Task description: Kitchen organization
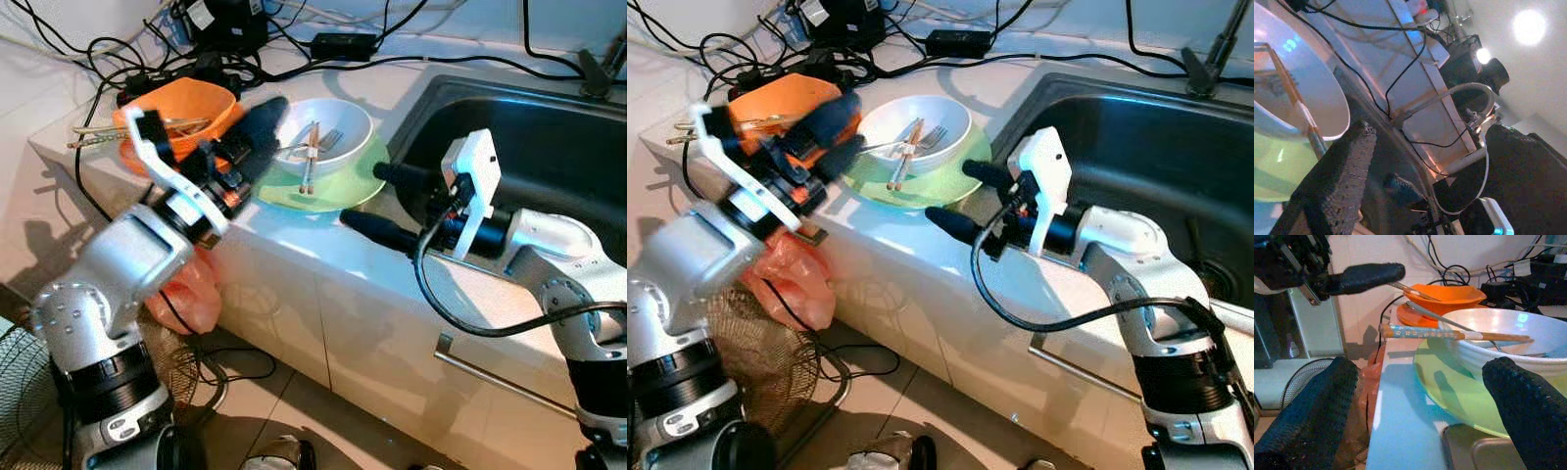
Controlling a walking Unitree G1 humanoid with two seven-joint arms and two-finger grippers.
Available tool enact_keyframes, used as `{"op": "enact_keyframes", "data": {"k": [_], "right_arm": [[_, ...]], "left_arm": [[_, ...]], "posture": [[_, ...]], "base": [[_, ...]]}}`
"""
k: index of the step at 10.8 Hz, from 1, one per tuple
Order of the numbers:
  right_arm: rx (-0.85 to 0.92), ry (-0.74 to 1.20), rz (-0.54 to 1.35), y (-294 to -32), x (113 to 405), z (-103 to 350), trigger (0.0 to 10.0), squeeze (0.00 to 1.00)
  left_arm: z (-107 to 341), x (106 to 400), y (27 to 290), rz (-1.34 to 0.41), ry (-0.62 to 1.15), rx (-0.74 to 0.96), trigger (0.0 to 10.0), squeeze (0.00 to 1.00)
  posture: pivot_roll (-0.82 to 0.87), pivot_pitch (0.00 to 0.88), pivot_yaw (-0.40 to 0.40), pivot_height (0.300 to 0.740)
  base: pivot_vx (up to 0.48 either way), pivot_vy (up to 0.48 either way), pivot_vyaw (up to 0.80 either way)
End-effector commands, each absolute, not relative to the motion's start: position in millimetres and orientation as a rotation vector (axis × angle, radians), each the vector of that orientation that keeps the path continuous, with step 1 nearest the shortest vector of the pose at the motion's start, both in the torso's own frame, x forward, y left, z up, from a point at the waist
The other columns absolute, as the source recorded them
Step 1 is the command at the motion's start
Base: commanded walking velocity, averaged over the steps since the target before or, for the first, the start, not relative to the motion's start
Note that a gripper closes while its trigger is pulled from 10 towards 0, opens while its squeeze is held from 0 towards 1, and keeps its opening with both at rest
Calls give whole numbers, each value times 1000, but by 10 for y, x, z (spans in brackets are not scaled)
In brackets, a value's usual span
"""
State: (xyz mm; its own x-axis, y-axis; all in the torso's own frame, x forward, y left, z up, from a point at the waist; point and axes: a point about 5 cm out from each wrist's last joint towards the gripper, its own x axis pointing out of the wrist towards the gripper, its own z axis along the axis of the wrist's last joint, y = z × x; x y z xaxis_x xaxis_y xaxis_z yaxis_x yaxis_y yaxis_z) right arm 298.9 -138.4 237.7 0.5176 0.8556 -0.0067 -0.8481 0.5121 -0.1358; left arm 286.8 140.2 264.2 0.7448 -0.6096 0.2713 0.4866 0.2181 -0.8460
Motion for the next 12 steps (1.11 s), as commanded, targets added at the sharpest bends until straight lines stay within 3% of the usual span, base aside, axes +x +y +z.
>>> {"op": "enact_keyframes", "data": {"k": [1,4,8,9,12], "right_arm": [[-137,-80,1014,-1380,2987,2373,10000,0],[-124,-91,986,-1372,3002,2360,10000,0],[-120,-96,977,-1388,3037,2368,10000,0],[-119,-103,981,-1368,3025,2386,10000,0],[-120,-111,960,-1409,2995,2393,10000,0]], "left_arm": [[2604,2882,1392,-745,160,-1129,10000,1000],[2369,2953,1400,-683,269,-1135,10000,1000],[2427,2990,1430,-678,238,-1094,10000,1000],[2312,3044,1460,-638,264,-1109,10000,0],[2132,3158,1460,-627,307,-1127,10000,0]], "posture": [[141,94,177,740],[132,86,192,740],[130,71,183,740],[124,70,186,740],[86,72,197,740]], "base": [[0,0,0],[0,0,0],[0,0,0],[0,0,0],[0,0,0]]}}
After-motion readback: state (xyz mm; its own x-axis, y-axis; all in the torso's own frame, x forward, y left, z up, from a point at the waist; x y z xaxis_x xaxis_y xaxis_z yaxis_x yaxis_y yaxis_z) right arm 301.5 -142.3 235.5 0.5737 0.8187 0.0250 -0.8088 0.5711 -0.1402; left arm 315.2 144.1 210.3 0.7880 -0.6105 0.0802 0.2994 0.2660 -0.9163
